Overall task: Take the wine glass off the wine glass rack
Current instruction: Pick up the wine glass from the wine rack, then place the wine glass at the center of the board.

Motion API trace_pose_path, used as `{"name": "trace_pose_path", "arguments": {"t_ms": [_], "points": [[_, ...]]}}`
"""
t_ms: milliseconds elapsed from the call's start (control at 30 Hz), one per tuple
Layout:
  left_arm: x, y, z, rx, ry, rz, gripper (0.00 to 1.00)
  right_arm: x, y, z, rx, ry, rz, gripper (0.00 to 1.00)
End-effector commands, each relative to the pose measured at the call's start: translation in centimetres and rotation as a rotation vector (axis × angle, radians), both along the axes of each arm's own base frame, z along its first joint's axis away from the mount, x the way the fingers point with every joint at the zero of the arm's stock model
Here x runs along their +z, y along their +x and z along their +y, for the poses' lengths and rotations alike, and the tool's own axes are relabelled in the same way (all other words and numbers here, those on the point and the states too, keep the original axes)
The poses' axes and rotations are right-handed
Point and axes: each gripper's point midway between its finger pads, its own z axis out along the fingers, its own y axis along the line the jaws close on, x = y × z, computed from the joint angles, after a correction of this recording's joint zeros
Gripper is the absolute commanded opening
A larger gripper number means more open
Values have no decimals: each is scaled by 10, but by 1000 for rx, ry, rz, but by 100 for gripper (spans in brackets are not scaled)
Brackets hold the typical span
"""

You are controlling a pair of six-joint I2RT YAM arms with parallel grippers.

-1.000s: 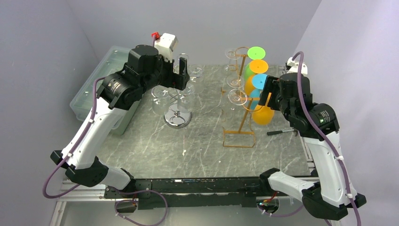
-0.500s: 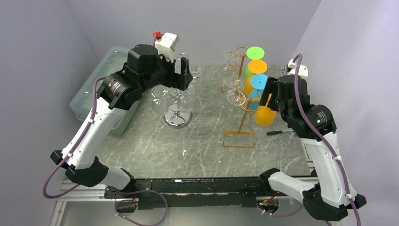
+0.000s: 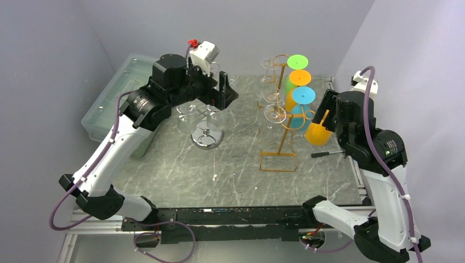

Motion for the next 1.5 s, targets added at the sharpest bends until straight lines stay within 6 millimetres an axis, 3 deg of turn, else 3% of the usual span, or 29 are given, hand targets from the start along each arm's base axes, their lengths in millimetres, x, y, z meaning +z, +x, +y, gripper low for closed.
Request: {"name": "trace_pose_path", "arguments": {"t_ms": [0, 367, 600, 967, 1467], "points": [[42, -29, -26, -175, -118, -139, 99, 13, -19, -12, -29, 14, -32, 44], [48, -72, -92, -387, -171, -267, 99, 28, -53, -9, 56, 90, -41, 42], [48, -102, -142, -542, -232, -358, 99, 47, -72, -3, 115, 157, -77, 41], [38, -123, -210, -688, -308, -443, 91, 59, -88, 13, 222, 228, -88, 40], [38, -156, -256, -830, -406, -495, 85, 71, -95, 25, 289, 287, -114, 39]]}}
